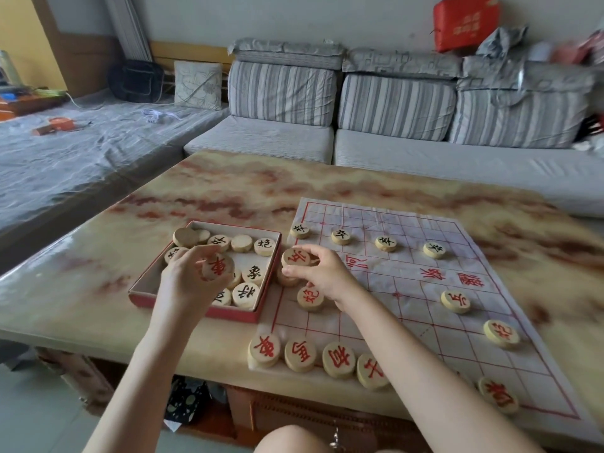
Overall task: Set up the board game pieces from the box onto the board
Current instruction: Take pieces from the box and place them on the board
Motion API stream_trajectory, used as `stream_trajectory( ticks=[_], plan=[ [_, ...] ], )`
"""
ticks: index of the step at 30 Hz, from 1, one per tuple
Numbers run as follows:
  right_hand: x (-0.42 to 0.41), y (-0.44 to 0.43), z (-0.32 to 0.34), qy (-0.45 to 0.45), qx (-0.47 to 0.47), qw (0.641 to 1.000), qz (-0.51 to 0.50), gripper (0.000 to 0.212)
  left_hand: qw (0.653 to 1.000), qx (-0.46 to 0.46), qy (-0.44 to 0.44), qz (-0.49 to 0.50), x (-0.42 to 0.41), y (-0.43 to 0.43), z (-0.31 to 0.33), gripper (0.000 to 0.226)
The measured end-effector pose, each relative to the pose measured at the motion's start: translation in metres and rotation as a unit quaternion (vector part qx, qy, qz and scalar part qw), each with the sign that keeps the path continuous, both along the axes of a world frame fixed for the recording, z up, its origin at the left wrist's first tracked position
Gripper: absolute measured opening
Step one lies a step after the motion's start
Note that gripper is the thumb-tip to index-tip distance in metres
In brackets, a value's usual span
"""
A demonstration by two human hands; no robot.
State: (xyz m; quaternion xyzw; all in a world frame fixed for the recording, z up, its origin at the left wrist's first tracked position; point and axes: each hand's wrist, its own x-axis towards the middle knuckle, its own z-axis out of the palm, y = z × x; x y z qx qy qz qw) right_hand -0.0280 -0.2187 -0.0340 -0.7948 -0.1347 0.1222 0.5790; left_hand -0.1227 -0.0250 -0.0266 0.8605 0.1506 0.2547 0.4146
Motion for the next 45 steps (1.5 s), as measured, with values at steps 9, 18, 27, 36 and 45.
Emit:
stream_trajectory(
  ticks=[9, 18, 27, 36, 45],
  plan=[
    [-0.004, -0.095, -0.007, -0.064, -0.081, 0.992, -0.07, 0.053, 0.998, 0.015, 0.006, -0.068, 0.021, -0.062, 0.003, 0.047],
    [0.003, -0.159, -0.025, -0.116, -0.291, 0.934, -0.172, 0.05, 0.994, 0.026, 0.017, -0.108, 0.031, -0.104, -0.002, 0.047],
    [0.01, -0.156, -0.039, -0.092, -0.373, 0.911, -0.151, 0.058, 0.99, 0.034, 0.031, -0.133, 0.037, -0.118, -0.013, 0.049],
    [-0.008, -0.184, -0.029, -0.106, -0.274, 0.941, -0.169, 0.047, 0.983, 0.028, 0.023, -0.179, 0.04, -0.147, -0.011, 0.052],
    [-0.027, -0.251, -0.02, -0.107, -0.141, 0.956, -0.234, 0.03, 0.965, 0.016, 0.021, -0.26, 0.041, -0.203, -0.01, 0.048]
  ],
)
